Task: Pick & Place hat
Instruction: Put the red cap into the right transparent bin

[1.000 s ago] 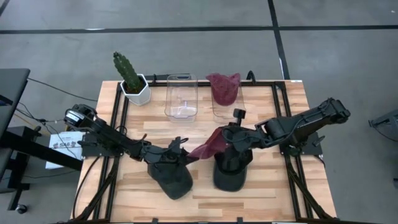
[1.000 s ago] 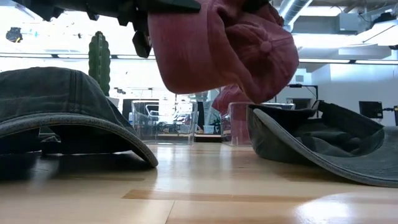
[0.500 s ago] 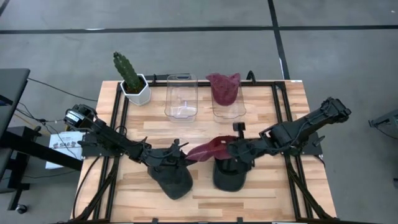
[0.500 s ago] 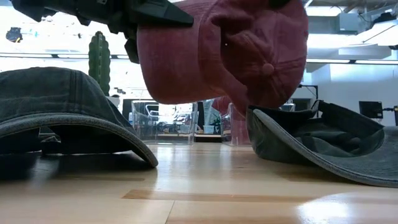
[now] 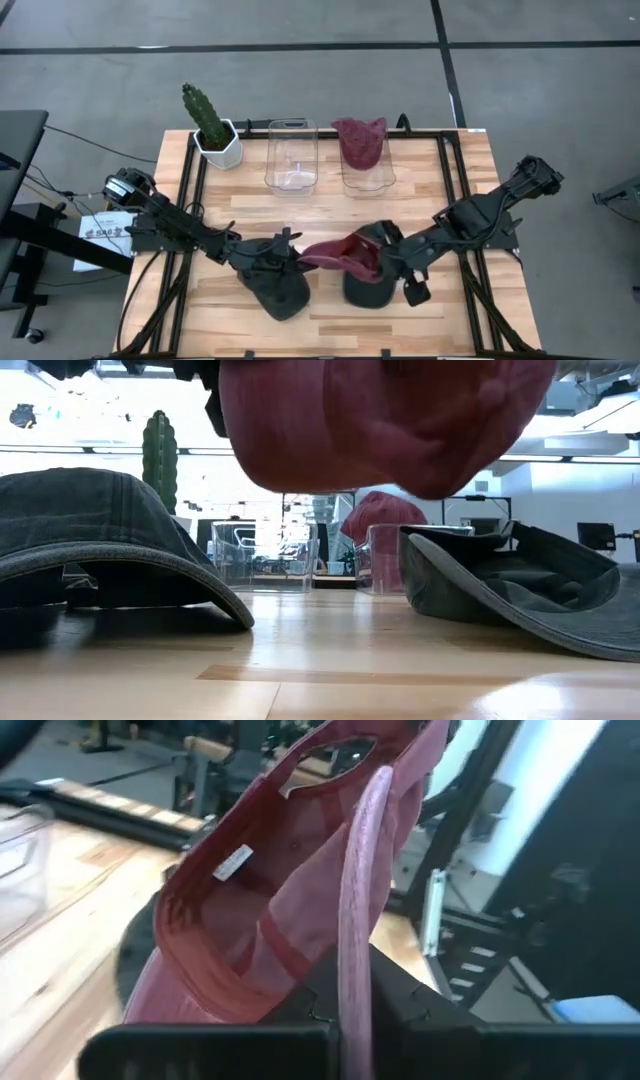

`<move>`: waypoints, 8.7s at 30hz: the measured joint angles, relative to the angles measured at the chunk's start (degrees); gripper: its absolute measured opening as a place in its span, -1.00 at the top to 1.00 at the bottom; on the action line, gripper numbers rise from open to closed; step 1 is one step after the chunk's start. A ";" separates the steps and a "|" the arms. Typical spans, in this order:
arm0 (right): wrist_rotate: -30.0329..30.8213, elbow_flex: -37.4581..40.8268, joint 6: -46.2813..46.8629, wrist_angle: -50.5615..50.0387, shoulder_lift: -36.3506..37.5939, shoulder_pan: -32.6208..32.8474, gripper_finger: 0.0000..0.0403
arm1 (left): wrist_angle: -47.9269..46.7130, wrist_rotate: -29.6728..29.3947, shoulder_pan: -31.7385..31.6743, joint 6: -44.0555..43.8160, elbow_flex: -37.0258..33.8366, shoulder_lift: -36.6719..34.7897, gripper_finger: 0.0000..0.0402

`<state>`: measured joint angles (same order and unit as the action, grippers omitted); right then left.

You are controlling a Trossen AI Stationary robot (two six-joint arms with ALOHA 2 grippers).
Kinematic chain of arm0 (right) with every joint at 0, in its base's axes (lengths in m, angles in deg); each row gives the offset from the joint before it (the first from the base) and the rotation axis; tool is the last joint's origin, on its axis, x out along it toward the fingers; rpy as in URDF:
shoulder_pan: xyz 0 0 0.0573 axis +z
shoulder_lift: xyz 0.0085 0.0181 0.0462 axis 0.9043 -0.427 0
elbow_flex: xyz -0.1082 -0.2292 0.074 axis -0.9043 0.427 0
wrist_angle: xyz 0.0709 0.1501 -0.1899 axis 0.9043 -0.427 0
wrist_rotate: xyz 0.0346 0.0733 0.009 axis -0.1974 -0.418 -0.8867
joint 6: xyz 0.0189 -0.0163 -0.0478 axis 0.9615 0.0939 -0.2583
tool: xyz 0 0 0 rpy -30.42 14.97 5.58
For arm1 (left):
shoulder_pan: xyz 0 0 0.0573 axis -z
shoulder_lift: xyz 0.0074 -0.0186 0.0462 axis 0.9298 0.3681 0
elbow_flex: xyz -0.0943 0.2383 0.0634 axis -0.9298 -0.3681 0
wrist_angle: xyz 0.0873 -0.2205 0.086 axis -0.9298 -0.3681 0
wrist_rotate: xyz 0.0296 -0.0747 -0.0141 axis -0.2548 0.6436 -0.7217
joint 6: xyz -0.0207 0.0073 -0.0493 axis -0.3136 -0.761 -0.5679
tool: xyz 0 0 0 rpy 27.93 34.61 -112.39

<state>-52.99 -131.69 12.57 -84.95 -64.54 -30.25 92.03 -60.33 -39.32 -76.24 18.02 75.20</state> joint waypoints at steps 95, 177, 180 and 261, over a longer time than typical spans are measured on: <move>44.67 -1.21 21.58 3.95 -5.78 -21.71 0.60 | 12.81 -4.59 2.08 17.74 -0.31 -16.44 0.93; 56.04 -3.16 5.94 8.33 -5.25 -14.92 0.66 | 24.03 8.01 -5.49 18.18 2.67 -12.68 0.93; 55.61 -3.13 3.87 12.71 -7.32 -17.18 0.67 | 24.01 7.99 -5.44 18.18 2.67 -12.35 0.93; 27.71 -8.33 2.96 10.83 -2.08 -12.20 0.67 | 17.84 17.17 -0.90 16.13 2.62 -13.04 0.93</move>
<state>-25.27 -140.02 15.53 -74.12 -66.62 -42.45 109.87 -43.16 -40.22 -60.11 20.64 62.16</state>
